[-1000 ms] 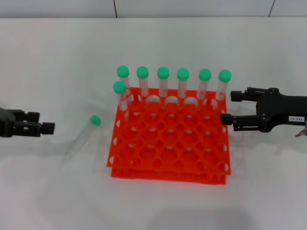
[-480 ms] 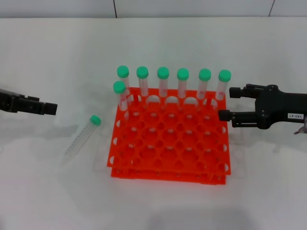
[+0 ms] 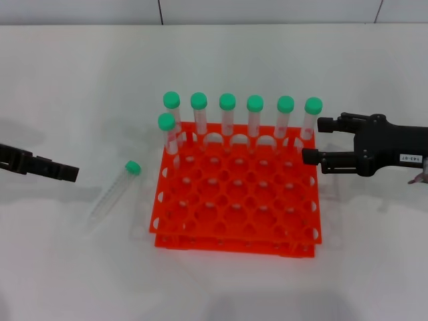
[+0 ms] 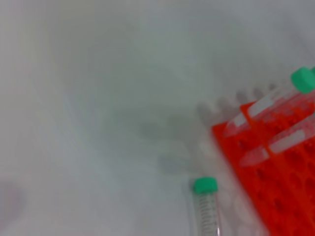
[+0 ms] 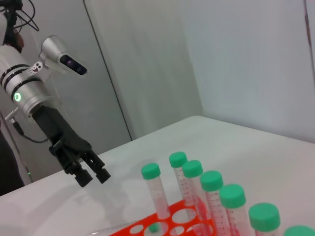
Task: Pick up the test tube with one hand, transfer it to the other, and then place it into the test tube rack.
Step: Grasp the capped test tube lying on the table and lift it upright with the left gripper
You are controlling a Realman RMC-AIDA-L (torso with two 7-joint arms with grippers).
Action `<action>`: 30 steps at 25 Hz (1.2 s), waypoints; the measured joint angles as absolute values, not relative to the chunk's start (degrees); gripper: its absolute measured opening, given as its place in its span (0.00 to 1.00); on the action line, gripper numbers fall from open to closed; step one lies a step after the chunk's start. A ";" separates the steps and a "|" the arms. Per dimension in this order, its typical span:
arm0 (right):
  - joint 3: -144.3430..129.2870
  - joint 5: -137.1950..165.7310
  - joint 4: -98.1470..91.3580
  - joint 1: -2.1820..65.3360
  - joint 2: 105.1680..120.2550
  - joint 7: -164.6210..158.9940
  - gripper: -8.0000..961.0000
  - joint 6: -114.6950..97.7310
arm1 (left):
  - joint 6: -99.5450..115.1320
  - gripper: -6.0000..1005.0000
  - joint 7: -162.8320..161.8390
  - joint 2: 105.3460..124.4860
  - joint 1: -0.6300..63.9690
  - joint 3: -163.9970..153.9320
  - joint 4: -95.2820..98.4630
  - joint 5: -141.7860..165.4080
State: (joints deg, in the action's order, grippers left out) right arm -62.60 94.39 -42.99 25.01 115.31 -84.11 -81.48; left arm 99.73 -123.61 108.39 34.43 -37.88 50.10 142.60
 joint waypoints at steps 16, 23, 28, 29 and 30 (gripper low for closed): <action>-62.93 94.37 -42.64 25.84 115.30 -84.11 0.86 -81.47 | 98.12 0.87 -125.48 111.07 42.82 -50.51 45.99 150.21; -63.06 94.30 -42.43 25.73 115.30 -84.15 0.86 -81.55 | 96.72 0.87 -125.34 112.44 43.94 -51.64 43.68 152.68; -63.05 94.30 -42.36 25.66 115.30 -84.18 0.86 -81.57 | 96.46 0.87 -125.33 112.62 43.64 -51.69 43.48 152.79; -63.05 94.30 -42.36 25.65 115.31 -84.19 0.86 -81.57 | 96.40 0.87 -125.32 112.62 43.62 -51.69 43.47 152.82; -63.04 94.30 -42.36 25.64 115.31 -84.19 0.86 -81.57 | 96.35 0.87 -125.28 112.62 43.57 -51.70 43.46 152.84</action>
